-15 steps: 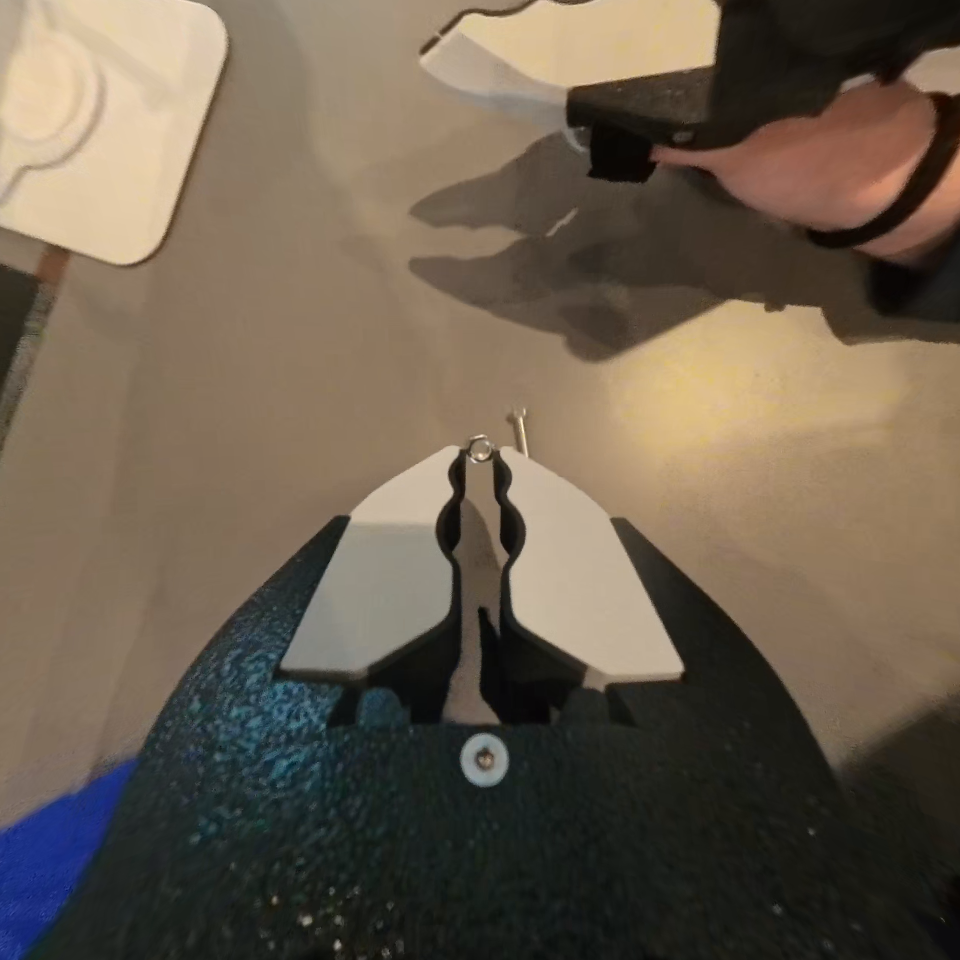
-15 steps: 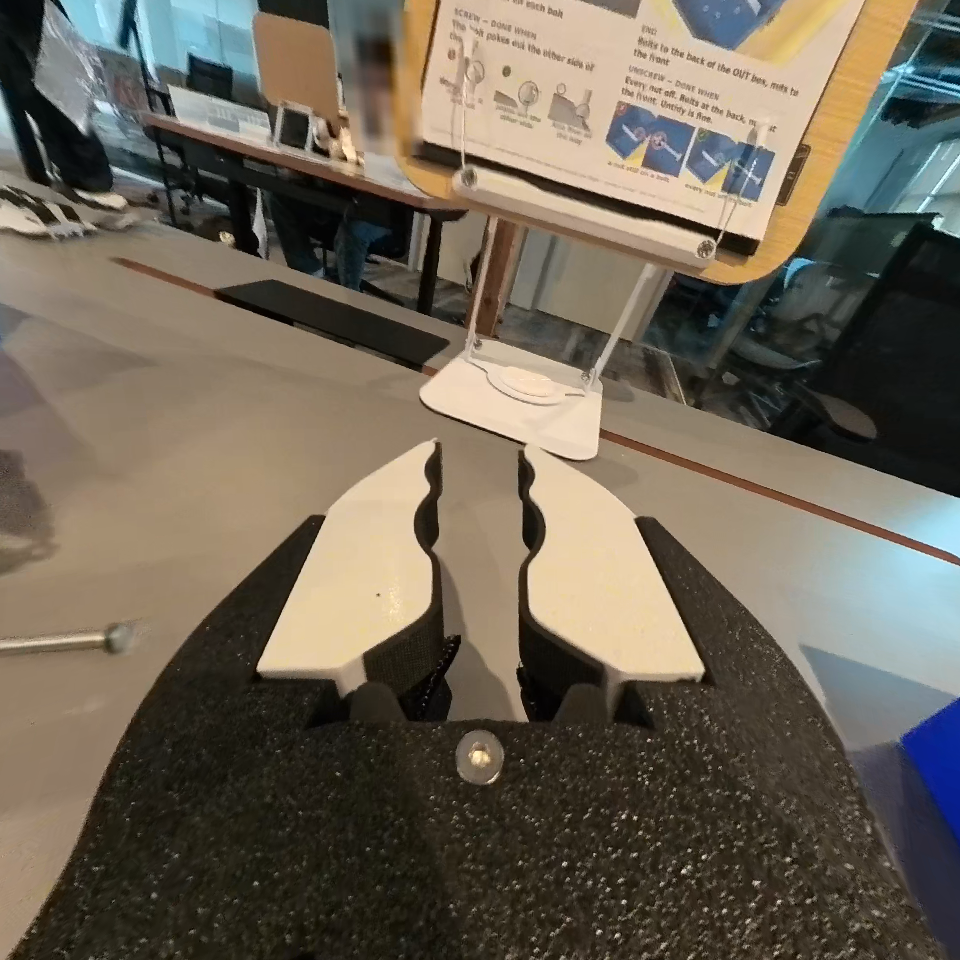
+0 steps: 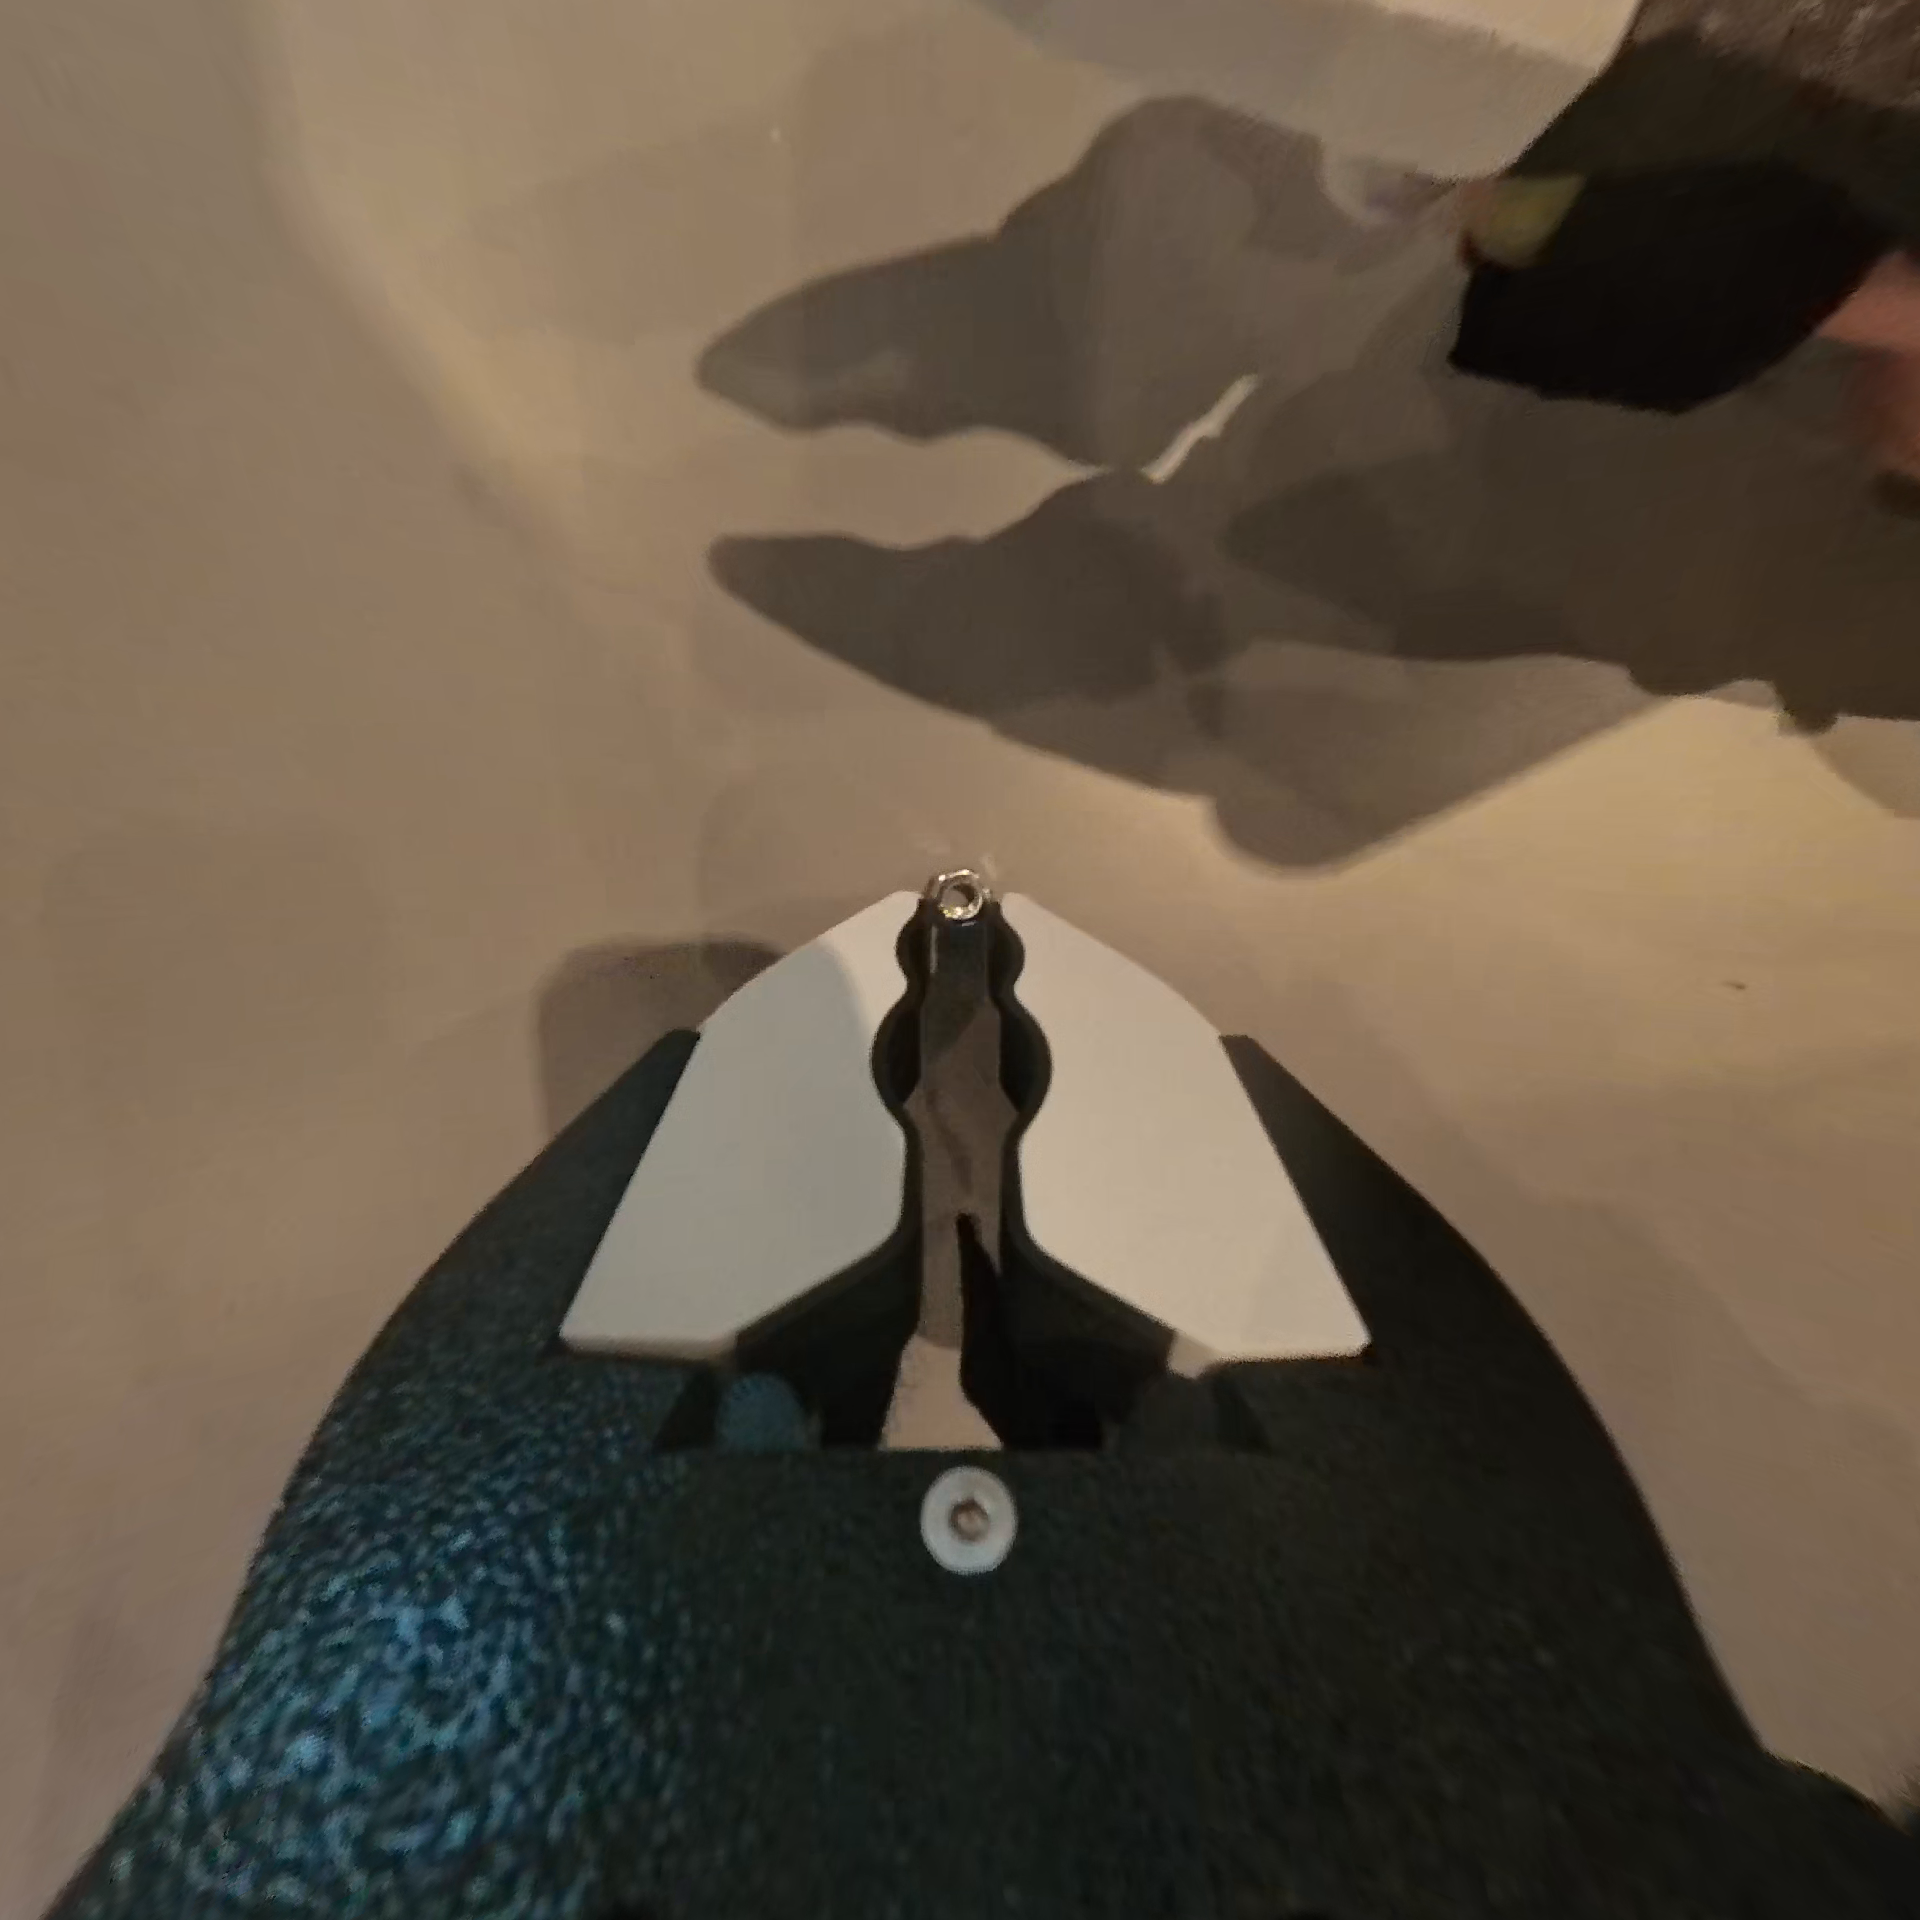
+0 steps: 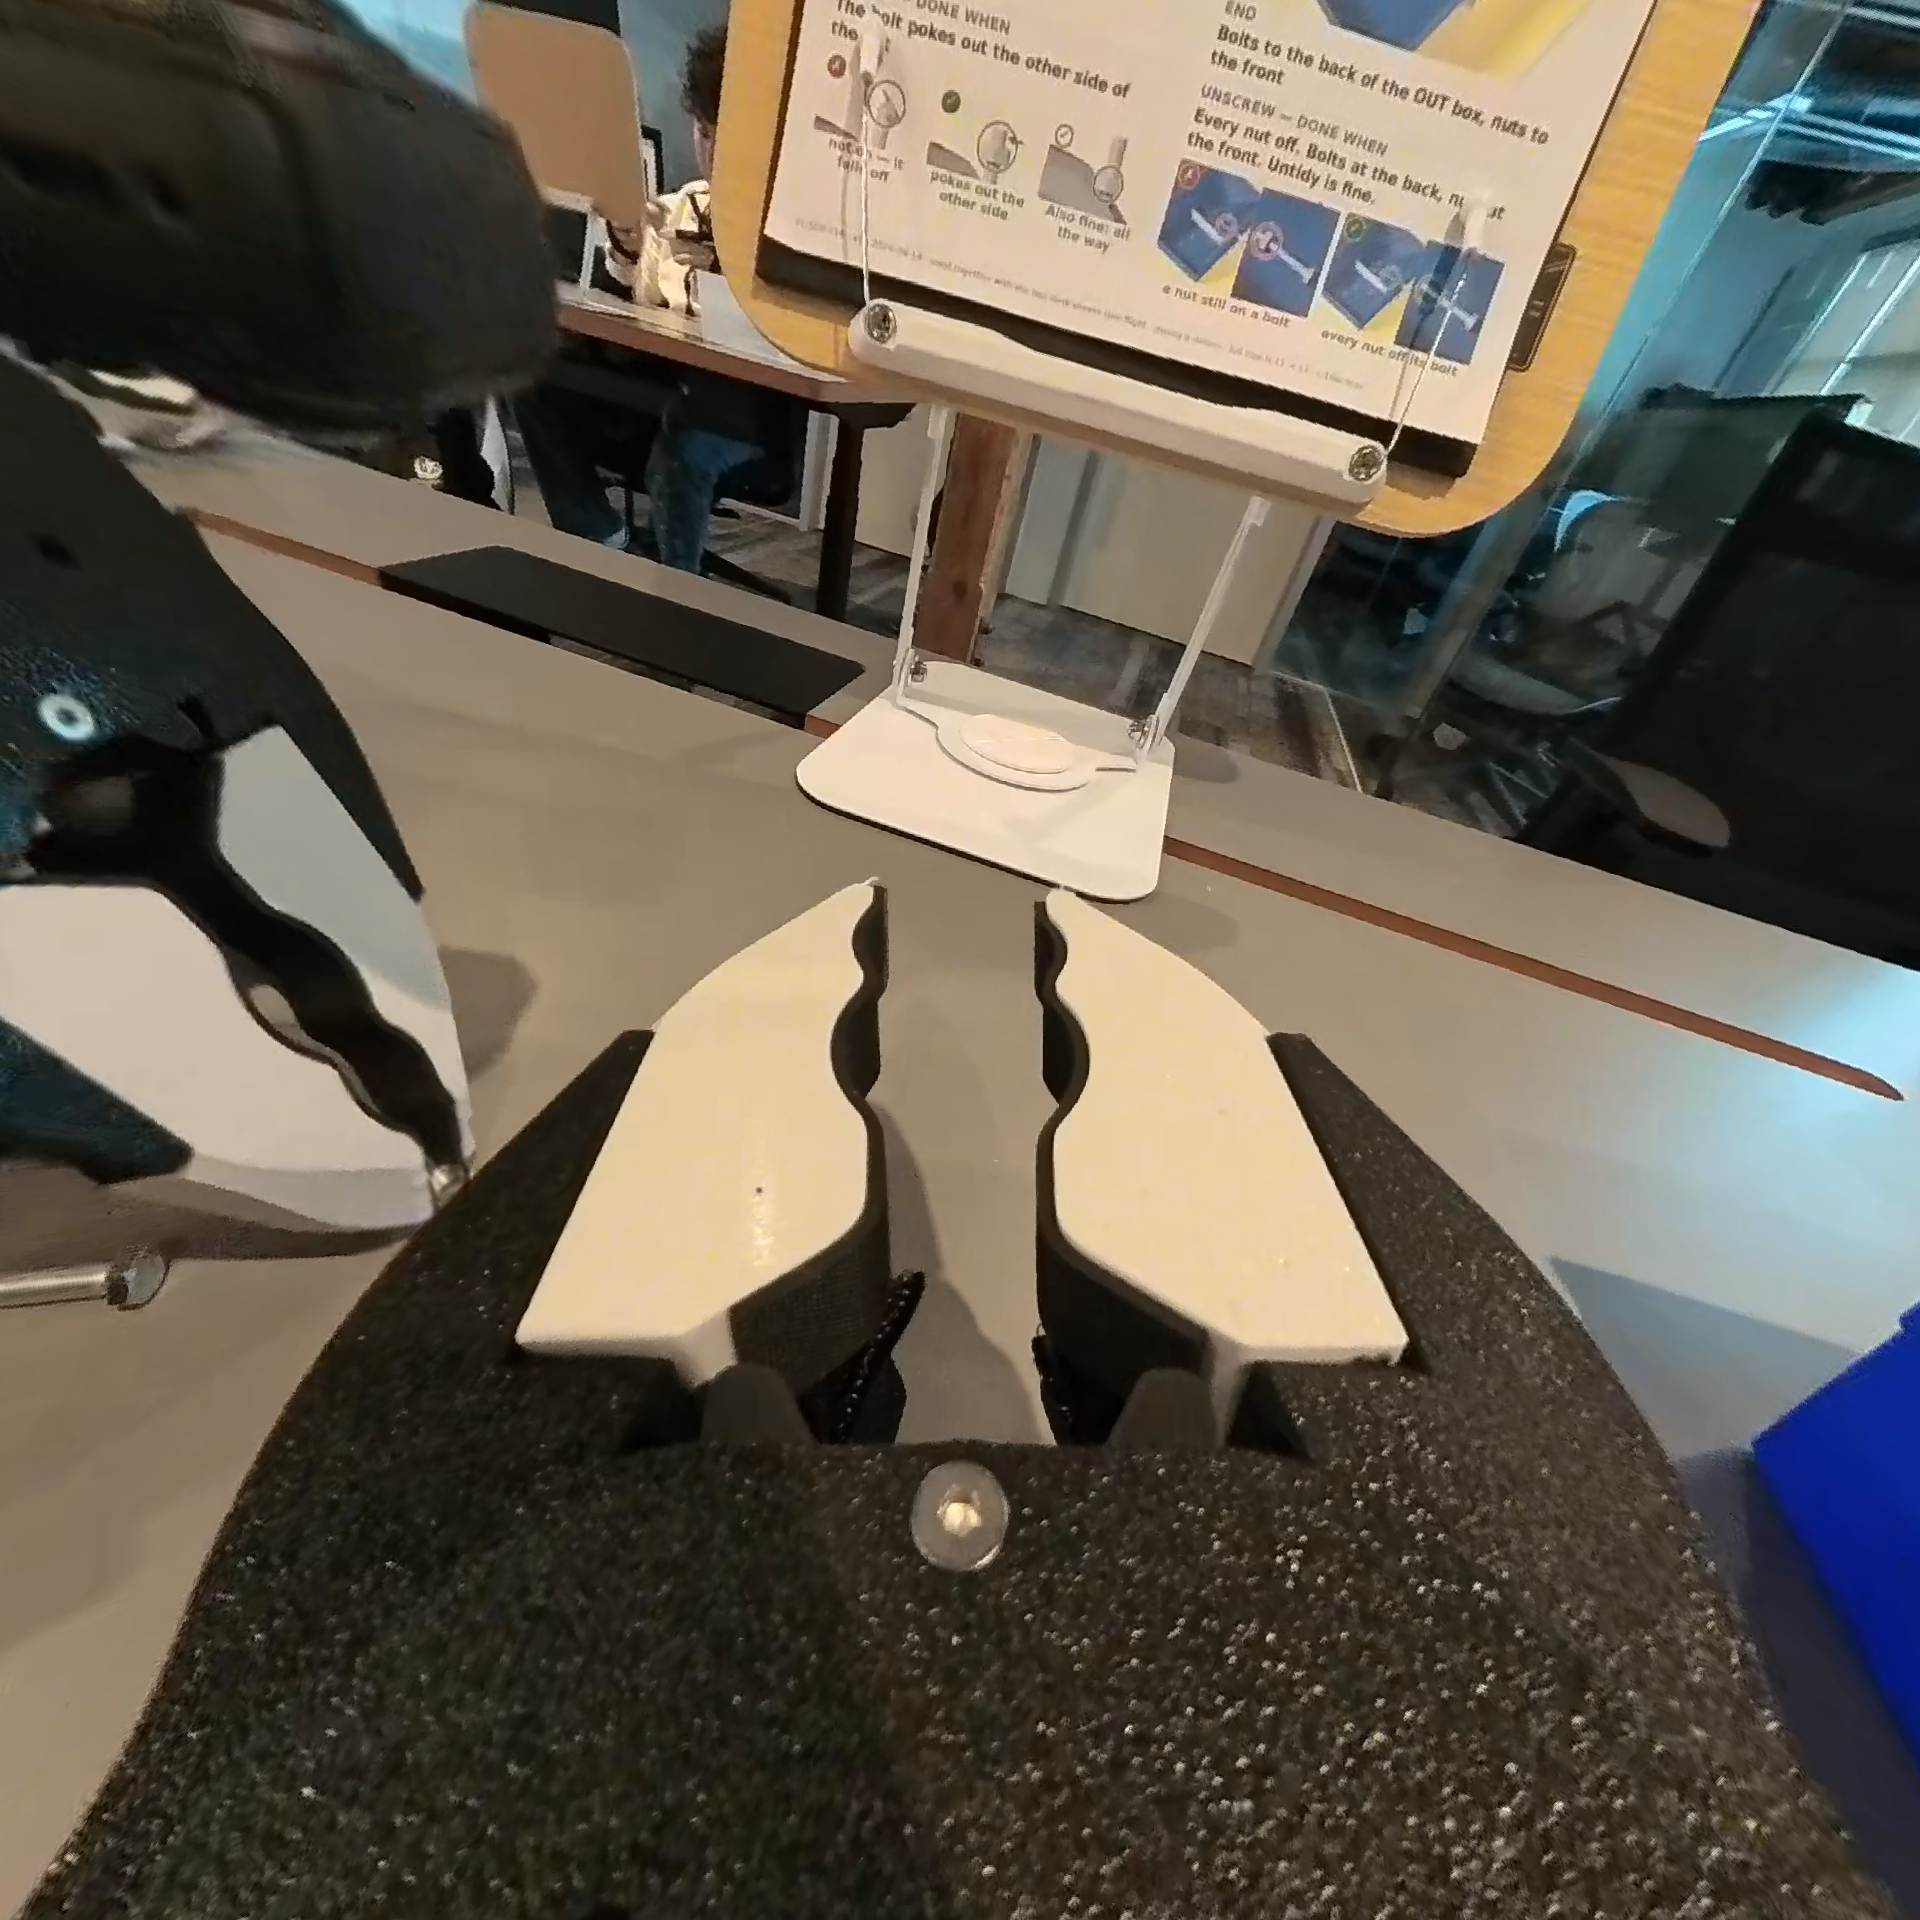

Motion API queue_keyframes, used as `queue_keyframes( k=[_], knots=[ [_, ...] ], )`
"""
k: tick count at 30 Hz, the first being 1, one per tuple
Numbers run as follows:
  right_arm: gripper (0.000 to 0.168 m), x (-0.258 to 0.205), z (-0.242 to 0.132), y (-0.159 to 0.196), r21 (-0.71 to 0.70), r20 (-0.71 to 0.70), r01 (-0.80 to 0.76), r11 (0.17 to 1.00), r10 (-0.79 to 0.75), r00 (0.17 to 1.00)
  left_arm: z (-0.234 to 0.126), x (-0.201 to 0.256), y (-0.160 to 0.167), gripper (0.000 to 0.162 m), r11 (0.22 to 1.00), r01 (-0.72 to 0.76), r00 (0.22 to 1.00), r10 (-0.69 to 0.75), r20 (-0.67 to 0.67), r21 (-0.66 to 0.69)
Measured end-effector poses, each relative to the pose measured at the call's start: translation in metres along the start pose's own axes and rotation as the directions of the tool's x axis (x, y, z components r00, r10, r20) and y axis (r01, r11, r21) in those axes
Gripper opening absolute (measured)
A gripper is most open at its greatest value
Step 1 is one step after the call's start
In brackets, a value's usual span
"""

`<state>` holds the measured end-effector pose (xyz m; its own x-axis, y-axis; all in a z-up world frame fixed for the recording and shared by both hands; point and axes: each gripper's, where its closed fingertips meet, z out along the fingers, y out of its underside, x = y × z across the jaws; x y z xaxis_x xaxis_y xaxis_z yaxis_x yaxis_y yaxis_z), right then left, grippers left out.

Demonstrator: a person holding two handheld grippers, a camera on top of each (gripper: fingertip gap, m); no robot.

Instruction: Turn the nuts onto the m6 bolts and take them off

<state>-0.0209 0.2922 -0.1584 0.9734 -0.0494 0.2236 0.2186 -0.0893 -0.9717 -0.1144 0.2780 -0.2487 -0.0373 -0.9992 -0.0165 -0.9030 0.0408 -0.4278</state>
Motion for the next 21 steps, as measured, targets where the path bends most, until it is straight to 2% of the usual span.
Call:
queue_keyframes(
  k=[1, 8, 12, 14, 16, 19, 21],
  knots=[
    [0.027, 0.0, 0.0, 0.0, 0.002, 0.001, 0.0, 1.0, 0.0, 1.0, 0.002, 0.0, 0.0, 0.01, 1.0, 0.002, 1.0, -0.002, -0.001, 0.0],
    [0.027, -0.001, 0.0, -0.001, 0.004, 0.007, -0.005, 1.0, 0.005, 1.0, 0.002, -0.002, 0.0, 0.01, 1.0, 0.014, 1.0, -0.014, 0.01, 0.027],
    [0.027, -0.001, 0.0, 0.001, -0.001, 0.007, -0.008, 1.0, 0.008, 1.0, -0.001, -0.007, 0.001, 0.023, 0.996, 0.052, 0.998, -0.055, 0.038, 0.077],
    [0.027, -0.001, 0.0, 0.001, -0.001, 0.012, -0.011, 1.0, 0.011, 1.0, -0.01, -0.011, -0.002, 0.029, 0.984, 0.082, 0.994, -0.092, 0.054, 0.156],
    [0.026, -0.003, 0.0, 0.0, 0.007, 0.026, -0.009, 1.0, 0.008, 1.0, -0.026, -0.021, -0.004, 0.027, 0.956, 0.104, 0.982, -0.142, 0.122, 0.276],
    [0.025, -0.013, 0.0, -0.004, 0.032, 0.081, 0.0, 0.999, -0.003, 0.997, -0.055, -0.039, 0.003, 0.0, 0.88, 0.111, 0.942, -0.241, 0.233, 0.461],
    [0.025, -0.02, 0.0, -0.005, 0.043, 0.111, 0.021, 0.999, -0.026, 0.994, -0.069, -0.042, 0.01, 0.0, 0.822, 0.095, 0.924, -0.283, 0.258, 0.561]
  ],
)
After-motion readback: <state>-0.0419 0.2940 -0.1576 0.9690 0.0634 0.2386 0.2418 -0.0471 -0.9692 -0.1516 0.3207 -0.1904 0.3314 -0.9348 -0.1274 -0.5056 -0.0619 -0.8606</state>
